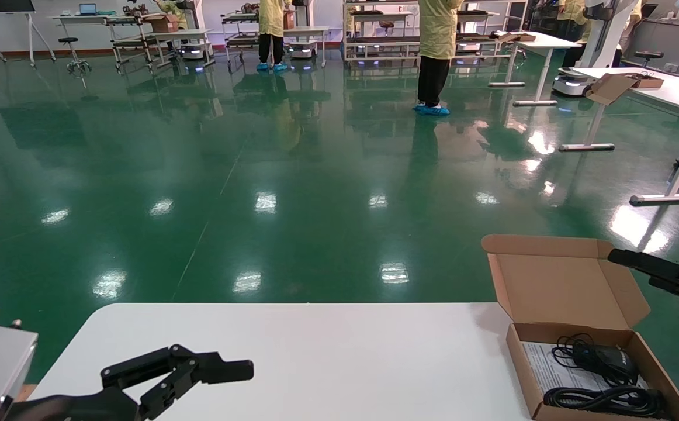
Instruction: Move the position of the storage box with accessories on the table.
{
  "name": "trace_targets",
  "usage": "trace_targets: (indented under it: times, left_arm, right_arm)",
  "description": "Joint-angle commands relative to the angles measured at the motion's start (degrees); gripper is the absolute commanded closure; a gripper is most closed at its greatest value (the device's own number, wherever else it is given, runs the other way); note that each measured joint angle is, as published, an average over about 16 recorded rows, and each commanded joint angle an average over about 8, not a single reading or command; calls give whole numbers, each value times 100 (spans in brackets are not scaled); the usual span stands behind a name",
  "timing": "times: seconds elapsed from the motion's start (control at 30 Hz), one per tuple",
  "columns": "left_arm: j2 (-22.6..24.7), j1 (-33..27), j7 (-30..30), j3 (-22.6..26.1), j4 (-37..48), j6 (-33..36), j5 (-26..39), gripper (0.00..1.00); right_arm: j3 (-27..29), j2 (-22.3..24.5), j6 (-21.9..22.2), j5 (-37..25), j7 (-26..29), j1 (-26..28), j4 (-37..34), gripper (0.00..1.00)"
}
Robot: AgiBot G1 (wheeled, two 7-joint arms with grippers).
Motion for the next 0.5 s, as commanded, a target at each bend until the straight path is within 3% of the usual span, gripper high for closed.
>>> trace_targets:
  times: [0.03,0.27,0.5]
  left_arm:
    - [-1,0,0,0,0,-1,0,0]
    - [0,0,0,0,0,0,0,0]
    - [0,0,0,0,1,-1,0,0]
  right_arm:
    - [28,11,-78,46,20,27,5,0]
    - [37,13,-31,-4,-54,-71,117,0]
    - [320,108,-343,89,-275,-405,803,0]
